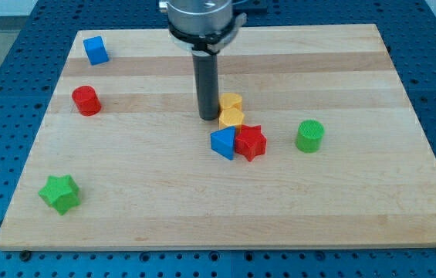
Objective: Move the yellow heart towards the center right
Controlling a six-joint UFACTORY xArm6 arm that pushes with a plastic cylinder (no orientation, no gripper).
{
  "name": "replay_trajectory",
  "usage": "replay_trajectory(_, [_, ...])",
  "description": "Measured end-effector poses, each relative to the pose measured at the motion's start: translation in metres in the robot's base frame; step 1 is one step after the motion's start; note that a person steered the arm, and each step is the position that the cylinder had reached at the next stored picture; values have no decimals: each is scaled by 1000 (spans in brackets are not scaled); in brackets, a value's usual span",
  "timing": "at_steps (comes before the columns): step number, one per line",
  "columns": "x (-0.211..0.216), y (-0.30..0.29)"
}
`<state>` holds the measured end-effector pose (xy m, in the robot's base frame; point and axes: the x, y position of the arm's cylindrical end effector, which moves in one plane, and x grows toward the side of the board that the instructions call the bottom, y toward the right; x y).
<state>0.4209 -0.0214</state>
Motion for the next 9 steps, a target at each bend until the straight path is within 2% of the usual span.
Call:
replay_trajectory(1, [-12, 38])
replay_trajectory(2, [-37, 104])
replay_trajectory(3, [-42, 129])
replay_trajectory(4, [-38, 103])
replay_trajectory(5, [-24, 51])
replay_trajectory(6, [-58, 34])
replay_trajectory(7, [-103, 75])
replay_trajectory(9, [-62, 156])
